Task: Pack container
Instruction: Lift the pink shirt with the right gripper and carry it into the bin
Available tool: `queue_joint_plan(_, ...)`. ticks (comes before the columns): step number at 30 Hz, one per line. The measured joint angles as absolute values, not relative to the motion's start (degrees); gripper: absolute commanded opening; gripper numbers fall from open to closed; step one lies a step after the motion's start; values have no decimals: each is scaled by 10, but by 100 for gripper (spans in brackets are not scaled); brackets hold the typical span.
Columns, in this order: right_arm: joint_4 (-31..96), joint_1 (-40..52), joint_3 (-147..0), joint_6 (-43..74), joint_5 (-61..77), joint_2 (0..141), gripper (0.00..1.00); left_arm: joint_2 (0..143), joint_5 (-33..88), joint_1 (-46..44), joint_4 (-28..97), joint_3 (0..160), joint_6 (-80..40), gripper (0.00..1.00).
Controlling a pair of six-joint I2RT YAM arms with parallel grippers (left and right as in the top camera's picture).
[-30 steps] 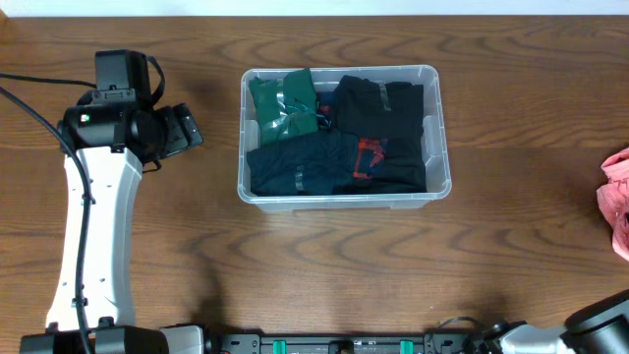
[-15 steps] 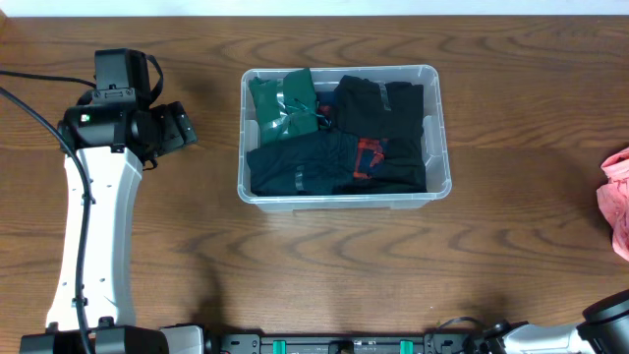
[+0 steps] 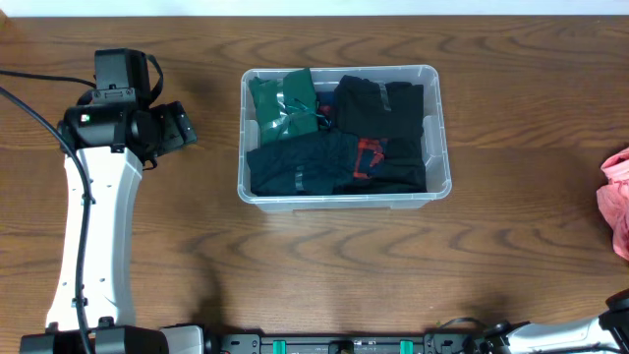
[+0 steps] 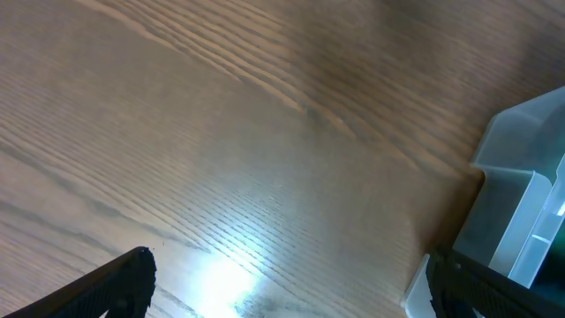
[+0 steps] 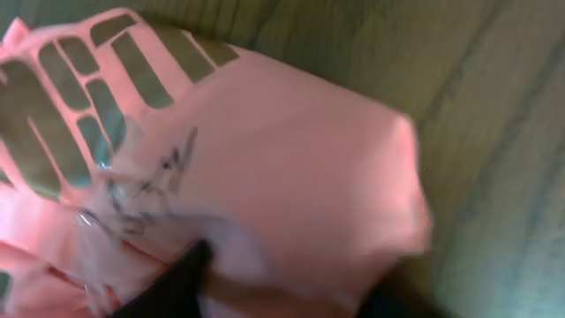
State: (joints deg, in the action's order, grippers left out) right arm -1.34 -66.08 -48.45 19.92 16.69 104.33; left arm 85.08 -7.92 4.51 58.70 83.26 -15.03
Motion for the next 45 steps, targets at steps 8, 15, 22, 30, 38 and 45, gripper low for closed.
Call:
queue_joint_plan(8,-21,-655,-488,209,187,1045,1,851,-79,45,587,833,-150,98)
queue_joint_plan(15,4,-592,-497,220,216,1045,1,851,-79,45,587,833,-150,98)
queue_joint_plan(22,86,-496,-530,228,272,1009,1,851,-79,45,584,833,-150,98)
queue_joint_plan(30,174,-374,-648,230,326,888,1,851,-79,45,573,833,-150,98)
queue_joint_plan(38,217,-228,-722,230,350,805,1,851,-79,45,572,833,-150,98)
queue_joint_plan(45,210,-114,-730,230,380,776,1,851,-79,45,572,833,-150,98)
